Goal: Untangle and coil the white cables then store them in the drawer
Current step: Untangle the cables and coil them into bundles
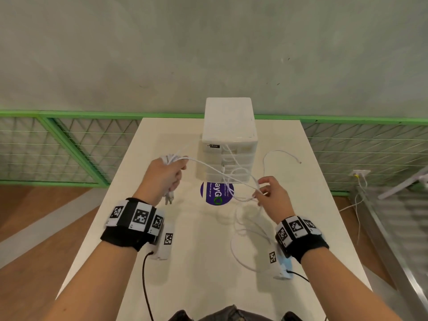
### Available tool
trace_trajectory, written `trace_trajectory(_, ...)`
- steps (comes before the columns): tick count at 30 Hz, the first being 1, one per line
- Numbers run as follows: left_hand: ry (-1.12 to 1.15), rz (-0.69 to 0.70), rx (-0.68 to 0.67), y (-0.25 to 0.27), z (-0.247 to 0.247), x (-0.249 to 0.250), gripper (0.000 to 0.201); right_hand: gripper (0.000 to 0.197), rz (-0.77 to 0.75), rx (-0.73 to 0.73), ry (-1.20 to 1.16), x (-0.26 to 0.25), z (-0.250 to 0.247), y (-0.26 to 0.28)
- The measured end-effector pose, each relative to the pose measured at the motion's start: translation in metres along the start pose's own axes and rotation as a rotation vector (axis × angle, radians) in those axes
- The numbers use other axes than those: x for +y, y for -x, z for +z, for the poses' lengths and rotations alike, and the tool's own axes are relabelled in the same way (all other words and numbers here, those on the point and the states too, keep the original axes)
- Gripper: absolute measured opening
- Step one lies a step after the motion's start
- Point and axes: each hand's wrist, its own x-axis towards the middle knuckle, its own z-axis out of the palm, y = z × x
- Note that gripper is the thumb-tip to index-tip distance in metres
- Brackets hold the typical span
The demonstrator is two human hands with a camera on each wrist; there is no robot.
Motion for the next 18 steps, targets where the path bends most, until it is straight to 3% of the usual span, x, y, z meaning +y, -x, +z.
trace_trajectory(4, 0.204, -0.028, 0.117, -0.006, -0.019, 0.002, 0.032, 0.023, 0.082, -0.027, 0.261, 0.029, -0.019, -0.009)
trace_trajectory(7, 0.173, -0.006, 0.171, -0.010, -0.027, 0.002, 0.030, 0.014, 0.153, -0.013, 0.333, 0.039, -0.031, -0.006)
trace_trajectory(10, 0.149, 0.008, 0.181, -0.011, -0.027, 0.001, 0.030, 0.023, 0.160, 0.048, 0.341, 0.041, -0.038, -0.007)
trace_trajectory(14, 0.144, -0.012, 0.216, -0.012, -0.018, -0.002, 0.029, 0.011, 0.128, 0.135, 0.043, 0.030, -0.034, -0.017)
trace_trajectory(18, 0.074, -0.059, 0.158, -0.008, -0.001, -0.008, 0.027, 0.013, 0.036, 0.053, -0.184, 0.001, -0.026, -0.015)
